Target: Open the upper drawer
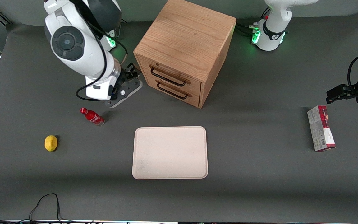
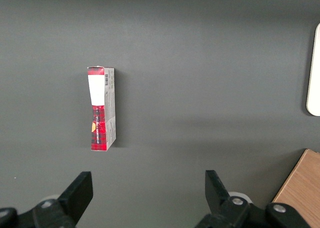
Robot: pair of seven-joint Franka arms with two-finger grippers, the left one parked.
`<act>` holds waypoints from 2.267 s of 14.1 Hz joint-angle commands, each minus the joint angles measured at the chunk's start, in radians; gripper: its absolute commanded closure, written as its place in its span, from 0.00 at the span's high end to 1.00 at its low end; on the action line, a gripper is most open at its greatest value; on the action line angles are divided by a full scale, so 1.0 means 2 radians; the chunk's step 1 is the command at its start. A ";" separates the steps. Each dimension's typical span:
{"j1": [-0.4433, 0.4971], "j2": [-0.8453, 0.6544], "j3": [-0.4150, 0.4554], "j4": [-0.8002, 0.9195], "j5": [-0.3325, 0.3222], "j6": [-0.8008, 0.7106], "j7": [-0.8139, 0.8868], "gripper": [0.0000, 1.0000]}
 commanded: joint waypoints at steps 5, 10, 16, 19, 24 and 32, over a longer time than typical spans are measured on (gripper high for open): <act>0.020 0.112 0.031 0.104 0.006 -0.005 -0.078 1.00; 0.021 0.139 0.056 0.106 0.007 0.015 -0.078 1.00; 0.020 0.140 0.065 0.089 0.028 0.006 -0.096 1.00; 0.020 0.141 0.066 0.078 0.029 0.004 -0.118 1.00; 0.020 0.139 0.066 0.061 0.029 0.005 -0.133 1.00; 0.020 0.140 0.067 0.025 0.055 0.045 -0.136 1.00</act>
